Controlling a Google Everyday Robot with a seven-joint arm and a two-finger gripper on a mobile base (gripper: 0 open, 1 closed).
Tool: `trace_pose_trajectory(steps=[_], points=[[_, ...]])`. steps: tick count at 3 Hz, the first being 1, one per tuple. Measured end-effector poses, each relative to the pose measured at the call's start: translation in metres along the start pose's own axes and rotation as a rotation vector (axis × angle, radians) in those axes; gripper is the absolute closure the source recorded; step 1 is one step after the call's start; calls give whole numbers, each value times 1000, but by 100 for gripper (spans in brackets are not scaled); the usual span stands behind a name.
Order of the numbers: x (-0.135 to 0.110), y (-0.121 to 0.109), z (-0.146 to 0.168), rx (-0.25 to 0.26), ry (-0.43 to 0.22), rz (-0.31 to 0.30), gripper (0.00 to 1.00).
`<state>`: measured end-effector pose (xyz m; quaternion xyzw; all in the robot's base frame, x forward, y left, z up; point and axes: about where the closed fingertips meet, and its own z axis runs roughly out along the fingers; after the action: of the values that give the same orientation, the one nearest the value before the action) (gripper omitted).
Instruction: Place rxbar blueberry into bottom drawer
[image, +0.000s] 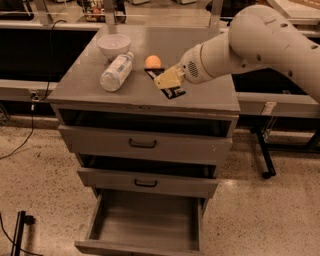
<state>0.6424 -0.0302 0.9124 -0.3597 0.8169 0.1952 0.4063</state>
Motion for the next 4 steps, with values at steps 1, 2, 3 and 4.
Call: trace_pose_trajectory(steps=[1,2,3,4], points=[[1,1,0,-3,4,0,100],[3,10,4,-20,-16,-35,100],[30,51,8,-108,-38,-92,100],[84,100,6,-261,-59,-117,100]])
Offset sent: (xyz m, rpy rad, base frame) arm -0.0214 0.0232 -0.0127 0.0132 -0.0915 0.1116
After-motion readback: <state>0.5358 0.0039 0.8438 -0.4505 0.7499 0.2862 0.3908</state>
